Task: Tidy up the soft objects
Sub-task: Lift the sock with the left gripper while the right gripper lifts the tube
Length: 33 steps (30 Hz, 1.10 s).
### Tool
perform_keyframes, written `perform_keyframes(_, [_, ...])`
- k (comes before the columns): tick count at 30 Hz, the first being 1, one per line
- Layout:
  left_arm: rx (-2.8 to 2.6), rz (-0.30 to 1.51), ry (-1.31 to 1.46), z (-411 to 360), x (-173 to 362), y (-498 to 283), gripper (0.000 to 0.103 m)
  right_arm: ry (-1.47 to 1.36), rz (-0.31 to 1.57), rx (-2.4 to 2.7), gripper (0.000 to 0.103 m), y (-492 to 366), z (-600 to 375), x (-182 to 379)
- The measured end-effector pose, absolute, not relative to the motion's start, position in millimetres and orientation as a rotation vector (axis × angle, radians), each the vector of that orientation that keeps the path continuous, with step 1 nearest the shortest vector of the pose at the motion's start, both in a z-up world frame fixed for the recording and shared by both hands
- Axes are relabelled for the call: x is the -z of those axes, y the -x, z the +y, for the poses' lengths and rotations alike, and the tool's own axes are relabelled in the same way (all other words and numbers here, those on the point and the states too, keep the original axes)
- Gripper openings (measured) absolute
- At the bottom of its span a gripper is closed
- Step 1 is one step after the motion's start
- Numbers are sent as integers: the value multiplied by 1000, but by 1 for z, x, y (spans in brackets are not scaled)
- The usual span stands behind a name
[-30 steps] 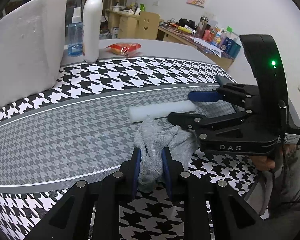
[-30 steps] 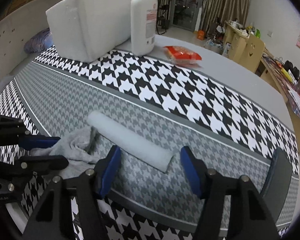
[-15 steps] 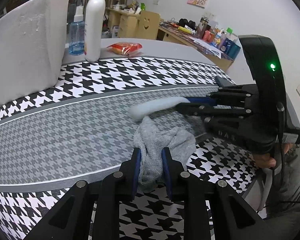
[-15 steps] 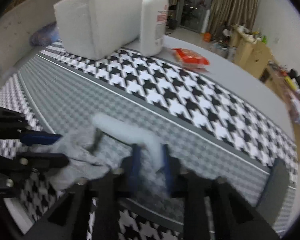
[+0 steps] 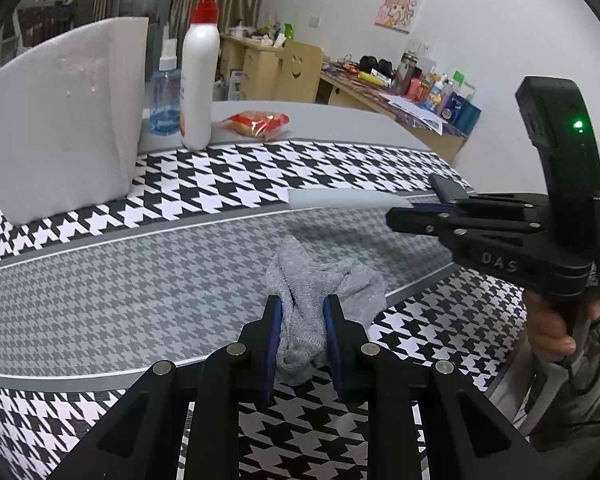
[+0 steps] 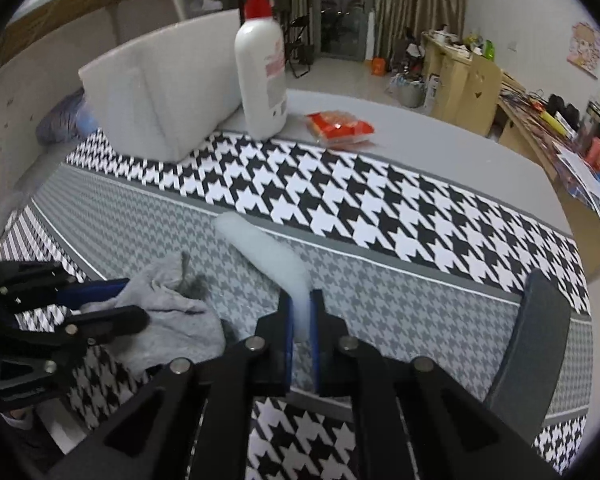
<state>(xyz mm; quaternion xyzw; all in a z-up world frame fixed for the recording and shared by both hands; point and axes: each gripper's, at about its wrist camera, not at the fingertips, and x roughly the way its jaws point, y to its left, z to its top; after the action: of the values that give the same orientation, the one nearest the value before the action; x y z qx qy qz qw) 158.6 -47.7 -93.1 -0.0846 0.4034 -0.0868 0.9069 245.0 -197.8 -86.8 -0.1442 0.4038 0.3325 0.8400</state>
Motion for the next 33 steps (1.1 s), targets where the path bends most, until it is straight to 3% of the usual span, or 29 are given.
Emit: perform_keyframes(33, [156,735,89,-41,61,-134,23,150,778,-602,10,-208,-216,58])
